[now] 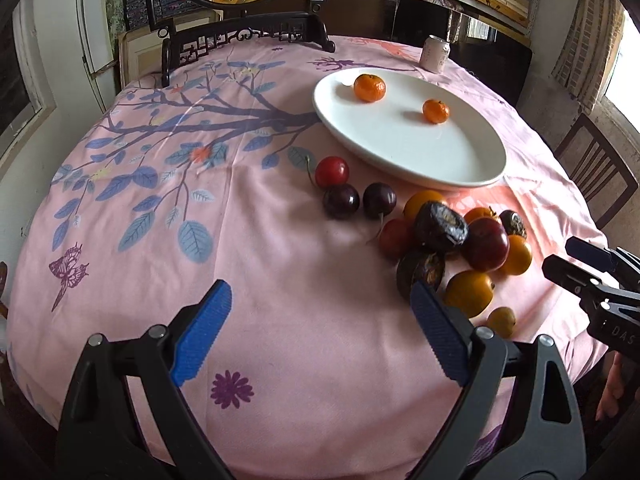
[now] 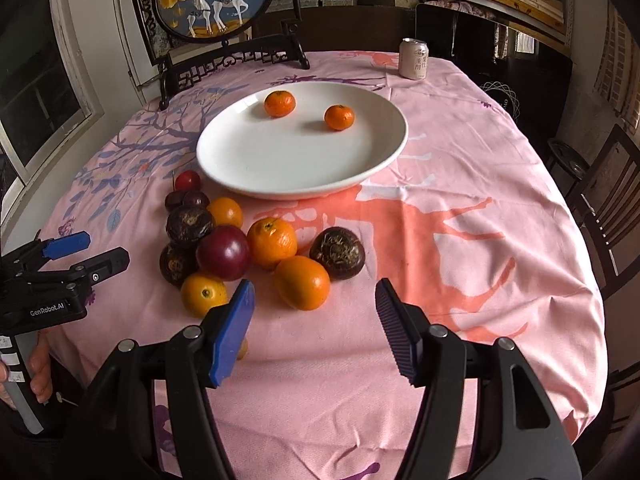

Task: Organize fruits
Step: 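Grasp an orange with the right tool while the left tool grasps a passion fruit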

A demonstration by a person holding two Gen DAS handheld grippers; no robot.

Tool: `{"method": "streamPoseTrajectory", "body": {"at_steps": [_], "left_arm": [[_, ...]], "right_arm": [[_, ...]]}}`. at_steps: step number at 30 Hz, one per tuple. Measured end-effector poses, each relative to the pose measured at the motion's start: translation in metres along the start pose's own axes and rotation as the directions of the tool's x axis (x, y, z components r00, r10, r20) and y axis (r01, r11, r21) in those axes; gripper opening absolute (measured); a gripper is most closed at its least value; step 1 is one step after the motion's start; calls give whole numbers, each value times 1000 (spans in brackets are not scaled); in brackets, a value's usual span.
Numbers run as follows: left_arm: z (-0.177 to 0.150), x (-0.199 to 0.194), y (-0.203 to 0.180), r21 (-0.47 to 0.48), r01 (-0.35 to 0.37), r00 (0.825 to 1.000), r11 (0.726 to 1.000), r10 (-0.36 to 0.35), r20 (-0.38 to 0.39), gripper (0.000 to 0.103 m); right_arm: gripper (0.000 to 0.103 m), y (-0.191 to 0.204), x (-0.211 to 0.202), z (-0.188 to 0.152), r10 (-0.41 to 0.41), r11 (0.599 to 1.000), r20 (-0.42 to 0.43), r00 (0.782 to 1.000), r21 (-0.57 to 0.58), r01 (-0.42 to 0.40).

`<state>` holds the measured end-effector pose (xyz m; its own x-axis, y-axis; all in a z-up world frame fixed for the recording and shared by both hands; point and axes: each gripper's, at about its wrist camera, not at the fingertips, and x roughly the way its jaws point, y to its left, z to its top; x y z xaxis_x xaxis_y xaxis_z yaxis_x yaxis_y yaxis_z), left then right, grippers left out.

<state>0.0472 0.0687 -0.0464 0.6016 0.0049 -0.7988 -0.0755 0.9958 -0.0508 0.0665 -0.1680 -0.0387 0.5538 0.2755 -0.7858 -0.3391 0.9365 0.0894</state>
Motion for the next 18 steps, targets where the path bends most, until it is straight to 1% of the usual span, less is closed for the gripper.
{"method": "streamPoseTrajectory", "body": {"at_steps": [3, 5, 7, 9, 11, 13, 18], "left_arm": [[-7, 5, 1, 8, 3, 1000, 1000, -3, -24, 93], [-9, 7, 1, 7, 8, 999, 1000, -7, -34, 93], [-10, 8, 1, 5, 12, 999, 1000, -12, -40, 93], [-11, 11, -2, 10, 13, 999, 1000, -13, -48, 93], [-11, 15, -6, 18, 16, 998, 1000, -15, -61, 93], [-11, 20, -11, 24, 19, 997, 1000, -17, -71, 93], [-8, 33, -26, 49, 33, 995, 998, -28, -98, 93]], "right_arm": [[63, 6, 17, -6, 16, 1000, -18, 1000, -15, -17], [62, 6, 26, -6, 12, 1000, -17, 1000, -7, -12], [50, 5, 35, -2, 20, 1000, -13, 1000, -1, -20], [40, 3, 48, 1, 20, 1000, -30, 999, 5, -20], [40, 1, 51, 1, 24, 1000, -23, 999, 12, -24], [40, 0, 45, 0, 42, 999, -20, 999, 14, -42], [40, -13, 21, -8, 13, 999, 0, 1000, 31, -13]]}}
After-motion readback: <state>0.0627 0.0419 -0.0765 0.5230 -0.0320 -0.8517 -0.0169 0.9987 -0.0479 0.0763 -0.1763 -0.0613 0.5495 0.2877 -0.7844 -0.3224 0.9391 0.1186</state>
